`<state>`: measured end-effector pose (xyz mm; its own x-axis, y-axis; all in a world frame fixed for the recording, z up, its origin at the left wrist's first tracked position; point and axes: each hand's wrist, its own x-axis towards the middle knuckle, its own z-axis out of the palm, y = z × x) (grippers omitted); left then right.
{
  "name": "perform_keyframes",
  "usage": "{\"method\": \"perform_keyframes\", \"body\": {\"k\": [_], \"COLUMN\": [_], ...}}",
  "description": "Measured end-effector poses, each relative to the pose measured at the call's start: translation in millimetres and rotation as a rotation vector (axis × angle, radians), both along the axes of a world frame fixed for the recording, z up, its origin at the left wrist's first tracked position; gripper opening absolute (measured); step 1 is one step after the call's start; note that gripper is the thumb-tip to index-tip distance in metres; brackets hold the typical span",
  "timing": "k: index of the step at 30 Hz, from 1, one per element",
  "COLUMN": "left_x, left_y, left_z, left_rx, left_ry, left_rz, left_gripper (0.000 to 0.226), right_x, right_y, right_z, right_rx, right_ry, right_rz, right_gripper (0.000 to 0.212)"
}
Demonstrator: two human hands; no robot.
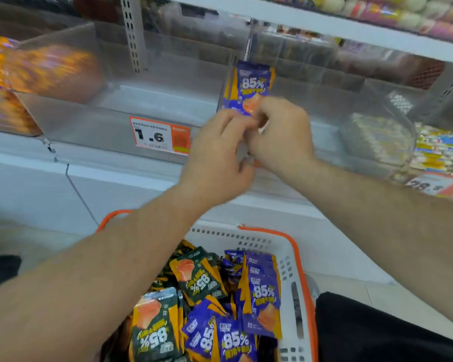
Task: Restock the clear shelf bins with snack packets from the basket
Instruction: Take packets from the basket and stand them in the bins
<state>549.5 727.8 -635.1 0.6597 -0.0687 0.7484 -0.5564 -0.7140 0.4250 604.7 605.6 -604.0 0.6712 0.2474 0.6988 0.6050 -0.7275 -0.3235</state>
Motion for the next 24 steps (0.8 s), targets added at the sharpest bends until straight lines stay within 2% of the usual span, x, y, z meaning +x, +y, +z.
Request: {"method": "perform_keyframes", "body": {"k": [2,3,4,7,8,11,14,16,18,22,24], "left_x": [-34,-49,-62,-95,-104,-122,-130,-134,-137,-139,-140], "left_y": [-3,-2,-1,5,6,7,9,11,13,15,15], "left_z": [-35,-54,-76,-128,-140,-161,-174,-182,-185,-188,-188], "left_rx": [-0.08,-0.107,-0.119,-0.084,-0.067,-0.065,-0.104,-0.119,-0.148,-0.169,-0.179], "left_ry": [0.08,0.142,0.231,0.608,0.737,1.035,1.16,1.18,1.202,1.224,1.233], "left_rz": [-0.049,-0.055,-0.051,-0.03,-0.019,0.018,0.049,0.061,0.072,0.082,0.088], "left_gripper": [0.046,0.04,0.035,0.03,0.027,0.027,0.028,0.028,0.028,0.027,0.03], "right_x": [-28,-40,-51,-74,-80,-100,-117,-125,-132,-139,-136], "right_y": [-4,-7,-10,-11,-8,1,3,-2,-8,-14,-12], "right_z": [-31,-50,-67,-123,-142,-192,-226,-240,-247,-246,-242], "right_rx": [-0.125,-0.198,-0.286,-0.667,-0.763,-0.988,-1.167,-1.221,-1.222,-1.181,-1.149], "right_ry": [-0.115,-0.079,0.038,0.626,0.764,1.044,1.248,1.317,1.339,1.305,1.271], "right_rz": [0.184,0.247,0.291,0.325,0.332,0.368,0.31,0.256,0.21,0.187,0.227], "right_gripper": [0.011,0.01,0.008,0.014,0.015,0.032,0.037,0.033,0.019,0.027,0.025]}}
